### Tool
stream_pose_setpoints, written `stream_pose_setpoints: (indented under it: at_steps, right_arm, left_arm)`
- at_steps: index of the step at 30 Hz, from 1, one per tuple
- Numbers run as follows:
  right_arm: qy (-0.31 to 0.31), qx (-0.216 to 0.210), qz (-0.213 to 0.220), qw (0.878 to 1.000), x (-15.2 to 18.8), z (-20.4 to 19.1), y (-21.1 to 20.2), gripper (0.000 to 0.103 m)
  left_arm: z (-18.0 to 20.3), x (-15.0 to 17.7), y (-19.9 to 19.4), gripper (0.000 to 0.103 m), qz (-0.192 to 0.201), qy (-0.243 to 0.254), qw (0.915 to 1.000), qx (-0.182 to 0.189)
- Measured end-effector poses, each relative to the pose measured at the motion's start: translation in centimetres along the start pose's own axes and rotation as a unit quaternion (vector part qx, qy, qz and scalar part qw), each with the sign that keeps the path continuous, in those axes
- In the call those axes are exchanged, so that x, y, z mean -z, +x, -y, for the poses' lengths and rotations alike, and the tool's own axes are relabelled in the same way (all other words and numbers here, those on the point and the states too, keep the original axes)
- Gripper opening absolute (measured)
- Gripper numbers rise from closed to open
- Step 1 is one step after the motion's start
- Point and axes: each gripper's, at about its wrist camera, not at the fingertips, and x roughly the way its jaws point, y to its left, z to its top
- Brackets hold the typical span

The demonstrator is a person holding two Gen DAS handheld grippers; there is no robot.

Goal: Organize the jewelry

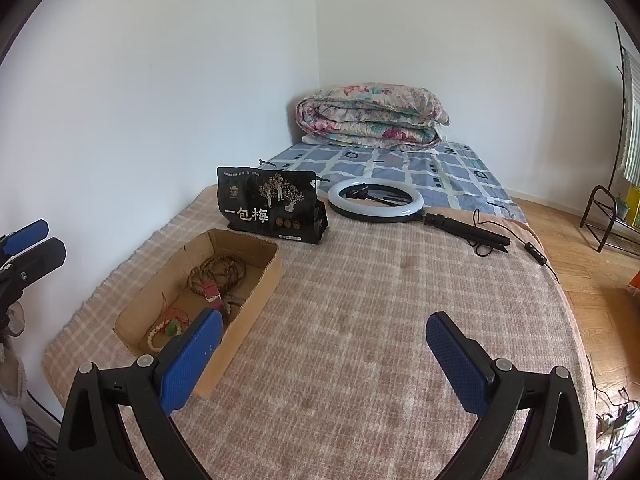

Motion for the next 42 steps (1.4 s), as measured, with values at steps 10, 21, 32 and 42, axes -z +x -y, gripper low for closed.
stream_pose_setpoints:
  at_steps: [10,21,32,42]
  right_arm:
    - [-0.001,0.001,-0.001,1.0,0.1,-0.1,0.1,0.103]
    - [-0.002,0.001,-0.002,1.0,0.1,0.0,0.1,0.103]
    - [-0.002,0.001,-0.003,1.0,0.1,-0.1,0.2,0.103]
    - [-0.002,0.0,-0.007,1.0,0.7,0.3,0.3,0.103]
  left_arm:
    - [0.1,0.0,-0.1,0.097,0.001,0.0,1.0,0.0]
    - [0.1,0.0,0.0,0.097,-0.006,0.002,1.0,-0.001]
    - [-1.0,-0.1,0.7,0.102,-0.028,-0.015,0.9994,-0.012]
    - [-1.0,0.0,0.8,0.103,-0.032,-0.006,0.999,-0.031]
